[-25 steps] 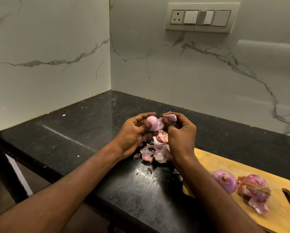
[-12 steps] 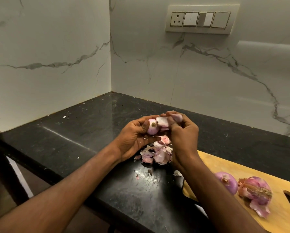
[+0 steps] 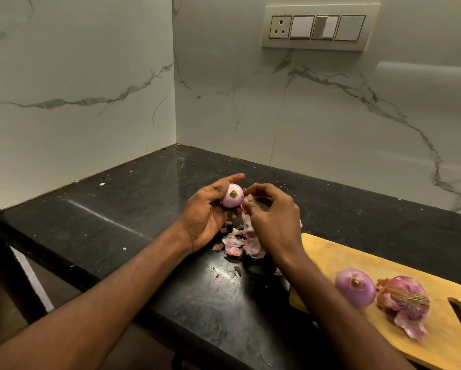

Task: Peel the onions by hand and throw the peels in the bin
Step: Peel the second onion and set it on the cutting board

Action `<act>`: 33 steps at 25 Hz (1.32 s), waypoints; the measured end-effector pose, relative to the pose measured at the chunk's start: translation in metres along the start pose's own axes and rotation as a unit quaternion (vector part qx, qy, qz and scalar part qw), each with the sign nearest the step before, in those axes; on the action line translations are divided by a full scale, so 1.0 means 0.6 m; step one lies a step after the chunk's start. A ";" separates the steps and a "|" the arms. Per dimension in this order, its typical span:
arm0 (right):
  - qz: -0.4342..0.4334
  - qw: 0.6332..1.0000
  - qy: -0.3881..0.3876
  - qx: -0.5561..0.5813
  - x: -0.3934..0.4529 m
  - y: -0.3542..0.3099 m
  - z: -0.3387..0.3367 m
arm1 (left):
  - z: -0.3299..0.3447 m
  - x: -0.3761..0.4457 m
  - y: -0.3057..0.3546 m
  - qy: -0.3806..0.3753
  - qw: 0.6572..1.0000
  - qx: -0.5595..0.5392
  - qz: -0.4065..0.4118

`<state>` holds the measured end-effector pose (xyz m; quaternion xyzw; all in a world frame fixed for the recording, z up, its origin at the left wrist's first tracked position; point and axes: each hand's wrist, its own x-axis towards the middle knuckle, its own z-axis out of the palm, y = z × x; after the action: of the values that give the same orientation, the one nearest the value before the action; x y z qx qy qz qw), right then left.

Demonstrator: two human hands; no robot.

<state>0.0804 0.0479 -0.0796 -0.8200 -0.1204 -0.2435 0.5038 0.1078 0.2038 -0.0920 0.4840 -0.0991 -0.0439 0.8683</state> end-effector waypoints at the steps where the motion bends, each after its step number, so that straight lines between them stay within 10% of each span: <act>1: -0.030 0.999 -0.009 -0.011 -0.001 0.001 0.002 | 0.001 -0.001 0.001 -0.014 1.000 -0.003 -0.002; 7: -0.163 0.984 0.048 -0.051 -0.003 -0.003 -0.002 | 0.009 -0.012 0.006 -0.091 0.996 -0.001 -0.018; 17: -0.075 0.995 -0.057 -0.029 0.015 0.019 -0.018 | 0.003 -0.013 0.000 -0.128 0.990 0.045 -0.041; 26: -0.004 0.998 0.026 0.061 0.017 0.020 -0.018 | 0.008 -0.016 0.004 -0.082 0.995 -0.007 -0.054; 33: -0.117 0.990 0.031 -0.068 0.004 0.016 -0.013 | 0.007 -0.013 0.008 -0.071 0.996 -0.034 -0.042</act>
<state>0.0846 0.0363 -0.0827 -0.8246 -0.1833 -0.3336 0.4186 0.0993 0.2041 -0.0864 0.4532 -0.1385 -0.1174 0.8727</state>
